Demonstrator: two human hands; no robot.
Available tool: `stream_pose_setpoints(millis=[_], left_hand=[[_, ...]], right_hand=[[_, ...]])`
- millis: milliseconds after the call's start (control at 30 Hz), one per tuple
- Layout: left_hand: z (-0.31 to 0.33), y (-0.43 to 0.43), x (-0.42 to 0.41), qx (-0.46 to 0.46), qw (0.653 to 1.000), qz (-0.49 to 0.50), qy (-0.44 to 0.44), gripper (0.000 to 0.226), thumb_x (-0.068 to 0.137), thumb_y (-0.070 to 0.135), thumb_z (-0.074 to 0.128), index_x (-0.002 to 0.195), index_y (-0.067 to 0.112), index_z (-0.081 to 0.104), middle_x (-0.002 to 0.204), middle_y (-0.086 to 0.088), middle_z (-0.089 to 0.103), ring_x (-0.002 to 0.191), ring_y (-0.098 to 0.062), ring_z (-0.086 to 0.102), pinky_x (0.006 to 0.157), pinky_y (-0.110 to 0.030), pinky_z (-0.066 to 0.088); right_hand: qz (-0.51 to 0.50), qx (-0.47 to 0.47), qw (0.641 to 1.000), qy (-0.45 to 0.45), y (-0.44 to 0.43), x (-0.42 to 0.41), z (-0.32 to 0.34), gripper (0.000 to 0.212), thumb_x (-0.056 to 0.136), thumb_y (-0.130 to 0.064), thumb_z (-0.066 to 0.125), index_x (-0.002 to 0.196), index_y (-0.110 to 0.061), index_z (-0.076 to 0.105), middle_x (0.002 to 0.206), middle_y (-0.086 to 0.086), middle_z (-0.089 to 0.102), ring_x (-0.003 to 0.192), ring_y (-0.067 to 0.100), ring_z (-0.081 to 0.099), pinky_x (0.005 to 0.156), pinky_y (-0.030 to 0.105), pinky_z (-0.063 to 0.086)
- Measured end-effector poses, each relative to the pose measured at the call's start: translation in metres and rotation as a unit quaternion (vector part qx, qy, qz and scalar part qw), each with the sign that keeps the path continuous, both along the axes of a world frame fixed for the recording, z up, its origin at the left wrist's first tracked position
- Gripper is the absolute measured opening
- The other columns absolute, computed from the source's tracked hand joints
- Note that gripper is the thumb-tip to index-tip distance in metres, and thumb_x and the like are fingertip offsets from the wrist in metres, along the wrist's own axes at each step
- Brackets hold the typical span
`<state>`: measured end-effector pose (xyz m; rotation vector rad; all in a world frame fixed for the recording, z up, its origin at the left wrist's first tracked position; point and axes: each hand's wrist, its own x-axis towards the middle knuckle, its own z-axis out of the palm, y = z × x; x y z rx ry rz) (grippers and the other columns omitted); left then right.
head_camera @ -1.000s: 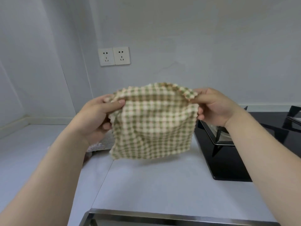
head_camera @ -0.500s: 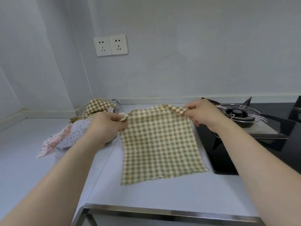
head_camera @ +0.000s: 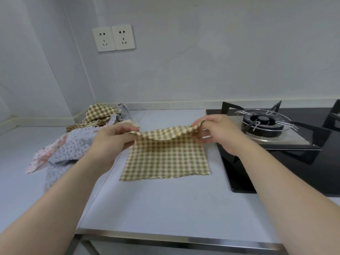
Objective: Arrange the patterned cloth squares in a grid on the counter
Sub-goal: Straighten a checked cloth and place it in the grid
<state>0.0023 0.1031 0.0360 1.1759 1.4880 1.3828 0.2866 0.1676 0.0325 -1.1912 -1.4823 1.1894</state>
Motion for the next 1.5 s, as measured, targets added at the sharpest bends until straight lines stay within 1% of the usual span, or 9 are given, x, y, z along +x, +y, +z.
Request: stream_pose_setpoints(millis=[167,300,367,500,633,1000,1267,1400,1500], left_hand=[[0.002,-0.003,-0.004,-0.070,0.997,-0.008,0.041,0.011,0.090,-0.005,0.066,0.098,-0.004,0.073,0.098,-0.020,0.076,0.088,-0.030,0.076,0.085,-0.042,0.062],[0.010,-0.006,-0.012,-0.074,0.993,-0.057,0.077,0.009,0.088,-0.011,0.065,0.093,-0.008,0.072,0.099,-0.011,0.078,0.091,-0.025,0.076,0.077,-0.030,0.063],[0.014,-0.009,-0.018,-0.072,0.978,-0.098,0.170,0.011,0.082,-0.010,0.073,0.084,0.001,0.076,0.098,-0.001,0.079,0.096,-0.016,0.075,0.081,-0.026,0.061],[0.019,-0.014,-0.022,-0.078,0.935,-0.154,0.311,0.024,0.073,-0.002,0.085,0.071,0.020,0.078,0.097,0.014,0.078,0.097,0.000,0.071,0.088,-0.025,0.053],[0.018,-0.014,-0.019,-0.099,0.892,-0.174,0.407,0.025,0.070,0.005,0.089,0.069,0.028,0.078,0.098,0.023,0.075,0.092,0.005,0.069,0.087,-0.025,0.056],[0.016,-0.015,-0.008,-0.133,0.767,-0.198,0.595,0.017,0.069,0.016,0.086,0.070,0.025,0.072,0.108,0.026,0.067,0.101,-0.002,0.063,0.093,-0.036,0.056],[0.017,-0.016,-0.003,-0.148,0.716,-0.215,0.648,0.016,0.070,0.027,0.088,0.072,0.023,0.072,0.110,0.012,0.073,0.102,-0.008,0.064,0.094,-0.037,0.055],[0.020,-0.019,-0.001,-0.160,0.702,-0.225,0.656,0.016,0.072,0.035,0.088,0.075,0.027,0.074,0.121,0.020,0.066,0.113,-0.003,0.058,0.103,-0.031,0.047],[0.025,-0.023,0.003,-0.173,0.685,-0.208,0.677,0.023,0.075,0.053,0.081,0.075,0.030,0.076,0.115,0.020,0.069,0.111,-0.003,0.060,0.103,-0.033,0.046]], right_hand=[[0.017,-0.046,0.998,-0.034,-0.002,-0.001,-0.008,0.031,0.086,0.000,0.045,0.097,0.010,0.071,0.093,0.018,0.077,0.085,0.040,0.075,0.088,0.052,0.060],[0.011,-0.121,0.993,-0.002,-0.006,-0.001,-0.004,0.036,0.097,-0.026,0.057,0.107,0.008,0.062,0.104,0.025,0.072,0.074,0.048,0.073,0.060,0.039,0.060],[0.017,-0.140,0.989,-0.052,-0.009,-0.001,-0.002,0.045,0.096,-0.037,0.068,0.106,0.007,0.064,0.102,0.019,0.071,0.071,0.043,0.074,0.057,0.035,0.060],[0.027,-0.166,0.982,-0.091,-0.010,0.002,-0.001,0.015,0.085,0.005,0.074,0.098,0.011,0.071,0.108,0.026,0.070,0.079,0.036,0.075,0.059,0.033,0.061],[0.060,-0.156,0.974,-0.152,-0.010,0.003,-0.002,0.021,0.080,0.020,0.067,0.089,0.004,0.077,0.103,0.026,0.070,0.073,0.027,0.072,0.059,0.030,0.059],[0.102,-0.142,0.955,-0.239,-0.023,-0.001,0.000,0.028,0.079,0.018,0.071,0.099,0.000,0.070,0.104,0.019,0.063,0.080,0.028,0.069,0.065,0.036,0.063],[0.113,-0.086,0.919,-0.368,-0.027,-0.003,0.004,0.025,0.077,0.003,0.079,0.098,-0.008,0.073,0.077,0.010,0.065,0.039,0.013,0.054,0.044,0.023,0.045],[0.113,-0.066,0.908,-0.398,-0.031,-0.006,0.005,0.026,0.074,-0.002,0.081,0.094,-0.016,0.073,0.065,0.001,0.062,0.050,0.014,0.053,0.048,0.024,0.042],[0.114,-0.051,0.889,-0.441,-0.038,-0.009,0.012,0.030,0.076,-0.010,0.080,0.099,-0.024,0.068,0.082,-0.006,0.063,0.068,0.013,0.058,0.059,0.024,0.044]])
